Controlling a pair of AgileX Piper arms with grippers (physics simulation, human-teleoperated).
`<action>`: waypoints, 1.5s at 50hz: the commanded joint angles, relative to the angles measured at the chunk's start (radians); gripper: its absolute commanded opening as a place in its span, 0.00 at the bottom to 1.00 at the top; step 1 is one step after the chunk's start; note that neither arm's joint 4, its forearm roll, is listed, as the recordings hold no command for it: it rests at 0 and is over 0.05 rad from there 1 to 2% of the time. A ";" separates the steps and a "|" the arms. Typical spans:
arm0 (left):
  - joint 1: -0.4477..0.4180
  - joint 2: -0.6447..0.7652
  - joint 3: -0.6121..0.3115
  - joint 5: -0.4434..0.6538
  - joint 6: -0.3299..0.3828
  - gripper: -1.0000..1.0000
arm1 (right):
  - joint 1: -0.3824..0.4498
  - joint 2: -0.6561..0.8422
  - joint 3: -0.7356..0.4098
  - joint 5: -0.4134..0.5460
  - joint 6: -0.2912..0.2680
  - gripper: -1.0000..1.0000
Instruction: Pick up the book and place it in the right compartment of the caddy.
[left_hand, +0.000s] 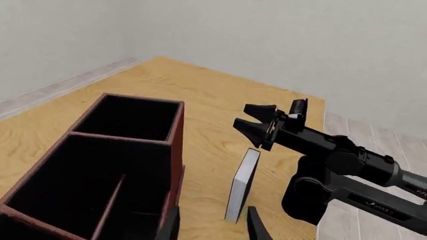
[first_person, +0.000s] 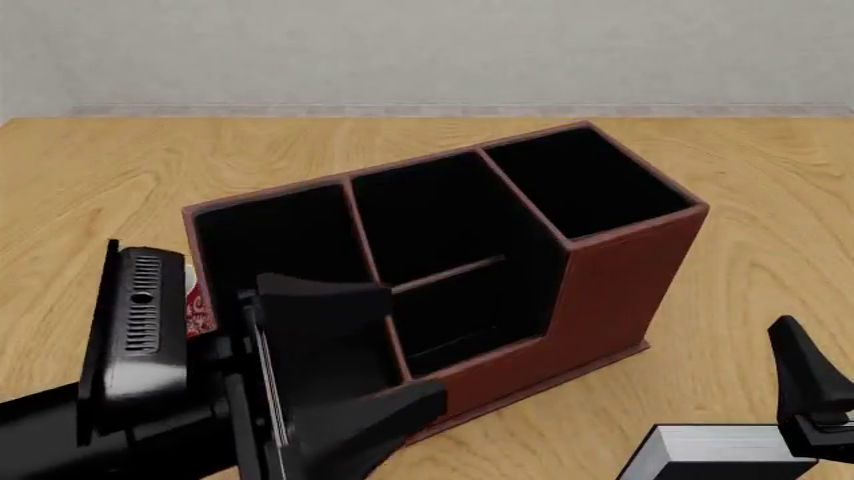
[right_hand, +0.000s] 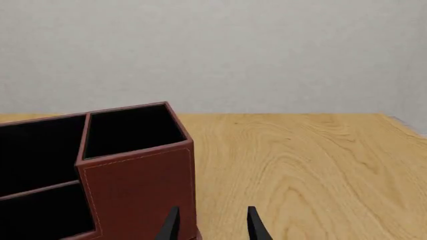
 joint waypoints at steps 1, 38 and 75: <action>0.023 0.096 0.002 -0.089 0.011 1.00 | 0.000 0.000 0.000 0.000 0.001 1.00; -0.029 0.351 -0.055 -0.241 -0.015 1.00 | 0.000 0.000 0.000 0.000 0.001 1.00; -0.024 0.403 -0.078 -0.248 -0.020 1.00 | 0.000 0.000 0.000 0.000 0.001 1.00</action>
